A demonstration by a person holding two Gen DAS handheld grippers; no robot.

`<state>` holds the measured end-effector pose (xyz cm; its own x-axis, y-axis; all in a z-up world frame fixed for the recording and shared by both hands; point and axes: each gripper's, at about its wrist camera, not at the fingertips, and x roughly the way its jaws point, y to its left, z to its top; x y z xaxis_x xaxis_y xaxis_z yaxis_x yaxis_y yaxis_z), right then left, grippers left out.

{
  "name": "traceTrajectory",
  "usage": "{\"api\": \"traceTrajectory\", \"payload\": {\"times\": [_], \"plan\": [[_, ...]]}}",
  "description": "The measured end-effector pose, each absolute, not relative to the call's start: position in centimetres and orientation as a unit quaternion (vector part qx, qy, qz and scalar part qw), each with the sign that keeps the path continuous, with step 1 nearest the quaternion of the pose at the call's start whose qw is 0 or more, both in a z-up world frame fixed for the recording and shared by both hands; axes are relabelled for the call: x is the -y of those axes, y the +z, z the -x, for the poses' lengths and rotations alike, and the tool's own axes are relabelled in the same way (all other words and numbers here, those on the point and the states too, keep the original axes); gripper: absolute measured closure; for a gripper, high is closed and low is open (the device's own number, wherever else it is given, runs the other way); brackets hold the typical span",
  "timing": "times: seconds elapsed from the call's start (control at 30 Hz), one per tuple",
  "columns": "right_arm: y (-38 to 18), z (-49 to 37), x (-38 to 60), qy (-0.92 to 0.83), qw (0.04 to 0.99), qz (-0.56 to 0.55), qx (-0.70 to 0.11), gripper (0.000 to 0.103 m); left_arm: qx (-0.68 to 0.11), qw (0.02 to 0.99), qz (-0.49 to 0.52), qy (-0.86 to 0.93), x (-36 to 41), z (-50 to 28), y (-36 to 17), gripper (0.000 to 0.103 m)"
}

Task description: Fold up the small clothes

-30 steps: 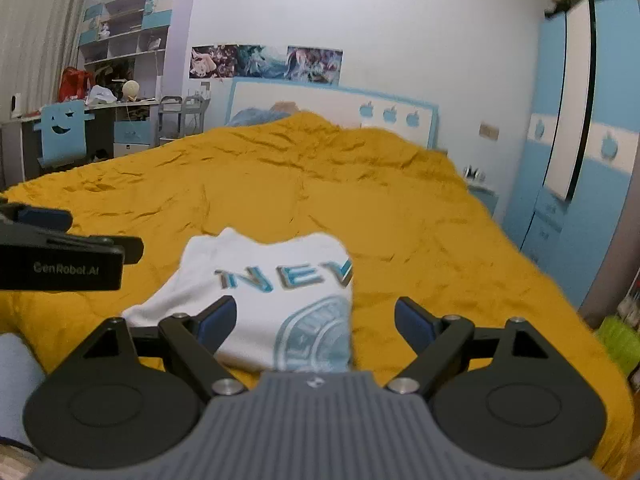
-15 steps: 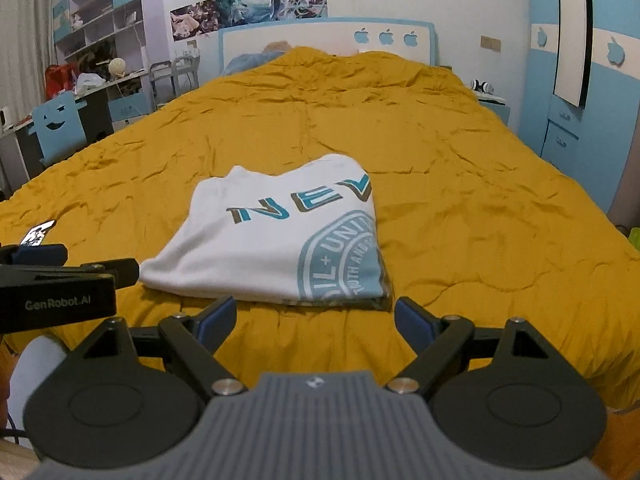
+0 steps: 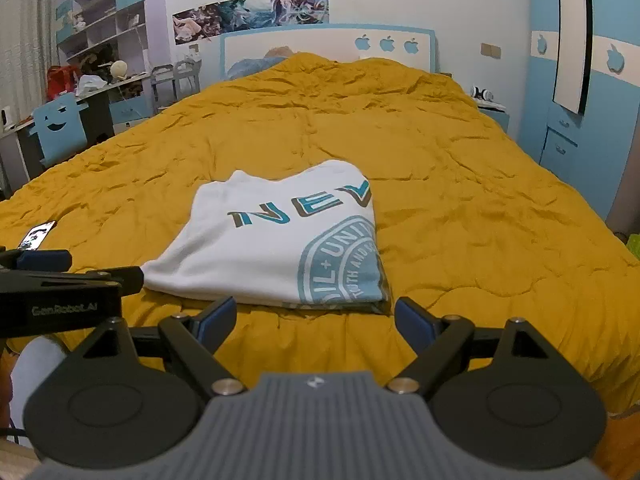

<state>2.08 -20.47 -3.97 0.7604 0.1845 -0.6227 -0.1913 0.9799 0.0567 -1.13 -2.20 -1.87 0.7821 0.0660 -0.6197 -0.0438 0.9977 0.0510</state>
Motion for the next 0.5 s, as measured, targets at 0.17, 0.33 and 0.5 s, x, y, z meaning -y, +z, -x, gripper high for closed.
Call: {"api": "traceTrajectory", "payload": {"times": [0.17,0.33,0.5], "plan": [[-4.01,-2.03,20.46,0.101,0.938,0.006,-0.331,0.021,-0.329,0.944,-0.017,0.028,2.27,1.16,-1.85,0.002],[-4.03,-1.99,20.45,0.101,0.938,0.006,-0.331,0.021,-0.329,0.944,-0.018,0.029,2.31,1.16,-1.89,0.002],[-4.02,-1.94,20.40,0.101,0.939,0.007,-0.328,0.021,-0.327,0.945,-0.019,0.027,2.22,1.17,-1.92,0.002]]}}
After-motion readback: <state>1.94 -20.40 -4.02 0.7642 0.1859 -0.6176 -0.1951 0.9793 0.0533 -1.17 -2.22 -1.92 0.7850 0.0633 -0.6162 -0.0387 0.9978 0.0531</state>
